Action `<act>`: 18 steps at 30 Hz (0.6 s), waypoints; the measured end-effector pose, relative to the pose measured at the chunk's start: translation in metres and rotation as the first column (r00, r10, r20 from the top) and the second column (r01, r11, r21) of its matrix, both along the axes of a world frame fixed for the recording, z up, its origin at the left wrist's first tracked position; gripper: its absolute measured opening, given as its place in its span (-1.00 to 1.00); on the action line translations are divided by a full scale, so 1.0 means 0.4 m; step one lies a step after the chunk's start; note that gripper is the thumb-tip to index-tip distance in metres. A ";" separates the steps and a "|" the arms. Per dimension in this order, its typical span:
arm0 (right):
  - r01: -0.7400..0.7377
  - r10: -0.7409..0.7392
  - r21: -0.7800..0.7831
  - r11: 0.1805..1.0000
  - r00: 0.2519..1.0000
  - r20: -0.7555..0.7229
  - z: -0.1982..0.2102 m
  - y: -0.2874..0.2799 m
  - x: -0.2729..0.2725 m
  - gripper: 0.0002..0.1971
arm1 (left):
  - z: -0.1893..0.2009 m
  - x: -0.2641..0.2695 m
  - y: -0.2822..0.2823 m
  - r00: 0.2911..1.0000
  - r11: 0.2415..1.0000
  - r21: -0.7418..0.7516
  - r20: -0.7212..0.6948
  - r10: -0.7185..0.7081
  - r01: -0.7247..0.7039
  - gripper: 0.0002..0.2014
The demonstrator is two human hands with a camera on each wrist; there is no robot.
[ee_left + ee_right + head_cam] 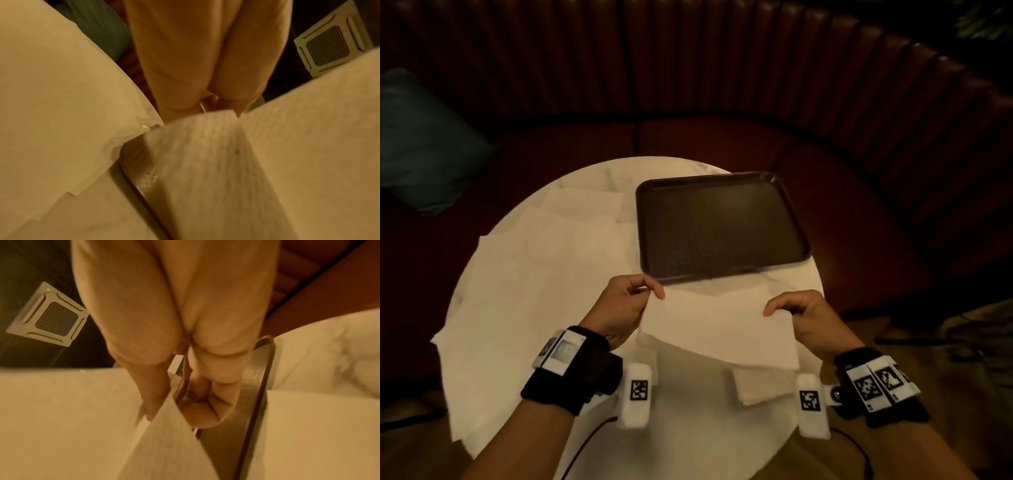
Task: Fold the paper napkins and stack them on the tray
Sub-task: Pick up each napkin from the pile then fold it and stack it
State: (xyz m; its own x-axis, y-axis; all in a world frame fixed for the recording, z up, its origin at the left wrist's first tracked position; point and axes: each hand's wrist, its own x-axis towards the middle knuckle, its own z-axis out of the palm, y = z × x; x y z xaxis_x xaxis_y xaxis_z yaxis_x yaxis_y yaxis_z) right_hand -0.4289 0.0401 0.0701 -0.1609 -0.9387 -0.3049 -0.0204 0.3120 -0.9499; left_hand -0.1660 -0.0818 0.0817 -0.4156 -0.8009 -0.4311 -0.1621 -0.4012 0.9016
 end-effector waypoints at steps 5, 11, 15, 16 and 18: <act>0.052 -0.052 0.005 0.999 0.998 0.041 -0.011 0.045 -0.052 -0.60 | 0.003 -0.077 -0.006 1.000 0.999 -0.026 0.009 -0.024 0.024 -0.55; 0.126 -0.126 0.003 0.992 0.990 0.070 -0.027 0.110 -0.084 -0.89 | 0.006 -0.126 -0.006 0.994 0.990 -0.119 0.091 -0.062 0.072 -0.74; 0.166 -0.170 0.091 0.982 0.984 0.047 -0.056 0.166 -0.068 -0.74 | -0.022 -0.173 -0.017 0.935 0.934 -0.241 0.303 -0.184 0.262 -0.89; 0.164 -0.165 0.105 0.981 0.986 0.002 -0.069 0.180 -0.057 -0.85 | -0.032 -0.191 -0.022 0.920 0.919 -0.272 0.345 -0.185 0.286 -0.90; 0.229 -0.225 0.118 0.966 0.973 -0.046 -0.098 0.208 -0.029 -0.92 | -0.051 -0.234 -0.030 0.876 0.860 -0.358 0.445 -0.187 0.365 -0.93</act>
